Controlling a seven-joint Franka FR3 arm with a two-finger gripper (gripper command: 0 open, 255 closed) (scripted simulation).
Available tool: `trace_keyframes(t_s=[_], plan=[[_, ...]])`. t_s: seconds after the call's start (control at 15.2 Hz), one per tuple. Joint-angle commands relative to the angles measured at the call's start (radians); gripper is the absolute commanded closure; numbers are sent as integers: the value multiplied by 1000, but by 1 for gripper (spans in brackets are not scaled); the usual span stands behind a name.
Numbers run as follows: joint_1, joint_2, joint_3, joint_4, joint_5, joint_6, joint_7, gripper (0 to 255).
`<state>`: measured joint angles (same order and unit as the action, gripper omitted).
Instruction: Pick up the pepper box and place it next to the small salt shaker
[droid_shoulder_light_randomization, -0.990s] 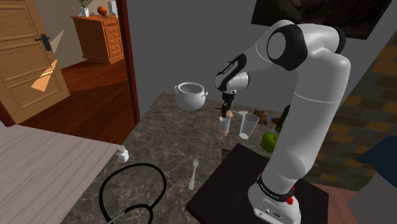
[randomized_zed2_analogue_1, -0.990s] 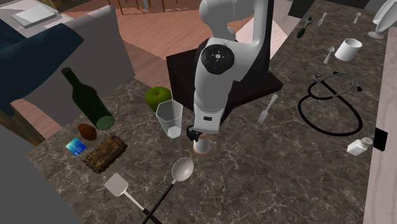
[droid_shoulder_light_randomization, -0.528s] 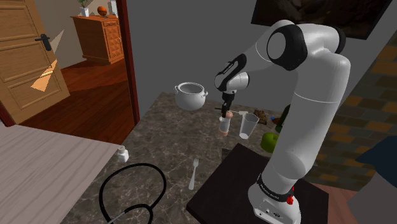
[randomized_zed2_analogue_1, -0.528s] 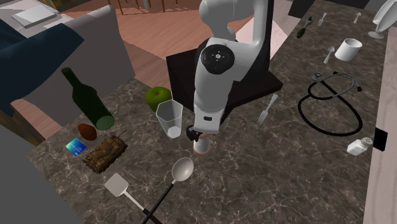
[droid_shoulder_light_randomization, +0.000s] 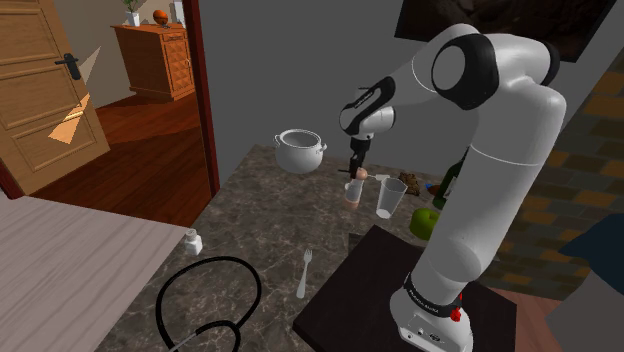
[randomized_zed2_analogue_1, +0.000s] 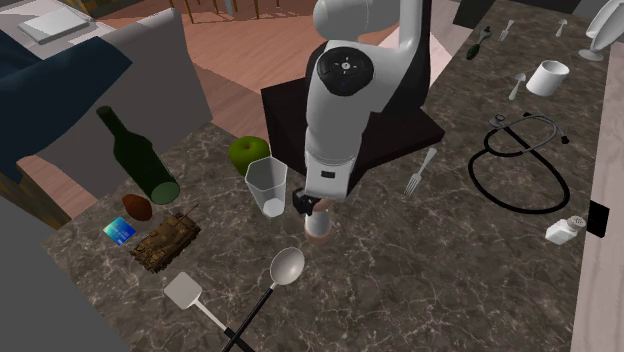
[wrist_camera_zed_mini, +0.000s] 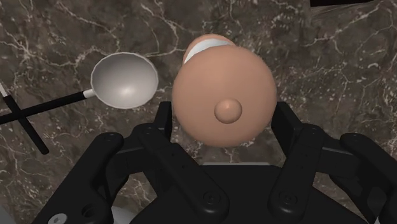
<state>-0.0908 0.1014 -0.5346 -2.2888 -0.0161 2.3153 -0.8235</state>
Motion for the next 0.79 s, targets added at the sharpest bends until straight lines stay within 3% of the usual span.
trace_keyframes(t_s=[0.0,0.73], plan=[[1,-22,-3,7,-15,-26,7,255],[8,-122,-3,66,-72,-174,44,255]])
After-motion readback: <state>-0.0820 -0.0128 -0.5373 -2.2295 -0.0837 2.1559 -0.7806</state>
